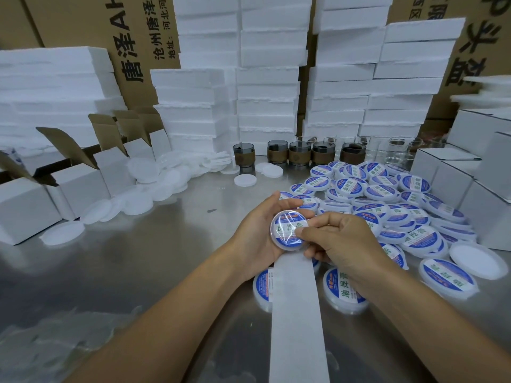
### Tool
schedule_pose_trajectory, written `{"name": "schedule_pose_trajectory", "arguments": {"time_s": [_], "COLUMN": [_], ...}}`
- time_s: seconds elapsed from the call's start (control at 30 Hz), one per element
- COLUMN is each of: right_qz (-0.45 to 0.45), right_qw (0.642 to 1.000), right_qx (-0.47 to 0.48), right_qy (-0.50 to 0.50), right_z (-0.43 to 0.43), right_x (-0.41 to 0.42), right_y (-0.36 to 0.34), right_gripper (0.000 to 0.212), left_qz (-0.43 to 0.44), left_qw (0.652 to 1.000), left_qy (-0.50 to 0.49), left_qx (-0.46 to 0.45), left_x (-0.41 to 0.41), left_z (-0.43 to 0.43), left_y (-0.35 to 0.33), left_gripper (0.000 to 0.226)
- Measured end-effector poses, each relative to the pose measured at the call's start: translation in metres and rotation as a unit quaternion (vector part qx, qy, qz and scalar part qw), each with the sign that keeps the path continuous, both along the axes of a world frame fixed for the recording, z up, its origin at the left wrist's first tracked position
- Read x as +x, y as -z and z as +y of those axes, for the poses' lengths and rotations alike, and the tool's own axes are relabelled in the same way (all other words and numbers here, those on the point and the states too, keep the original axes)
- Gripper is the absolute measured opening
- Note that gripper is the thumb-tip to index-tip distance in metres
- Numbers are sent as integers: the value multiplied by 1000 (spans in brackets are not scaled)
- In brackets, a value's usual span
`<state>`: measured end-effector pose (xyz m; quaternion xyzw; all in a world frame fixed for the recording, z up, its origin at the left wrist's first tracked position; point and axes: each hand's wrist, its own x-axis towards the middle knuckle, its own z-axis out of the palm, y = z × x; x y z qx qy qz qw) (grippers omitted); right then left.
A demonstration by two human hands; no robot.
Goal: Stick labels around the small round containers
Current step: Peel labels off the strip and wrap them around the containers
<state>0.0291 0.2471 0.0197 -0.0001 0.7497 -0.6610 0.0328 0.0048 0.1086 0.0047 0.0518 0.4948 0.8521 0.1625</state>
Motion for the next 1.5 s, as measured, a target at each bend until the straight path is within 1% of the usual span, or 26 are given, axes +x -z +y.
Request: {"name": "schedule_pose_trajectory", "arguments": {"time_s": [0.13,0.17,0.33,0.43,0.67,0.77,0.9,0.97,1.1,1.27,1.33,1.4,1.43,1.5], "right_qz": [-4,-5,-8,-11,-11,7,71,109,153,230,261,281,284,270], "right_qw": [1000,1000,1000,1000,1000,999,993,987,976,949,932,910,899,892], "right_qx": [2,2,6,15,17,39,82,95,131,188,228,289,320,350], "right_qy": [2,4,8,11,15,24,57,68,81,109,110,97,91,91], "right_z": [1,1,1,1,2,1,1,1,0,3,3,3,5,9], "right_x": [0,0,-1,-2,-3,-4,-4,-3,-3,-6,-5,-5,-5,-5], "right_y": [0,0,0,0,2,4,8,9,11,13,14,15,15,13], "right_gripper": [8,8,8,8,8,8,13,14,15,21,23,26,28,35], "left_qz": [9,14,33,40,43,57,80,85,91,97,100,108,111,117], "left_qw": [1000,999,998,998,998,997,995,995,995,995,995,994,994,993], "left_qy": [12,19,44,40,32,36,35,38,22,5,4,5,5,7], "left_qx": [20,26,13,-8,-19,-26,-45,-38,-24,-25,-20,-9,-1,17], "left_x": [1,2,4,3,2,2,2,3,4,6,8,9,9,9], "left_z": [1,1,-1,0,2,1,2,2,6,9,12,14,15,14], "left_y": [-2,-2,-4,-3,-3,-1,1,2,2,0,0,-1,-2,-3], "left_gripper": [29,29,42,49,52,52,53,52,48,38,37,36,36,37]}}
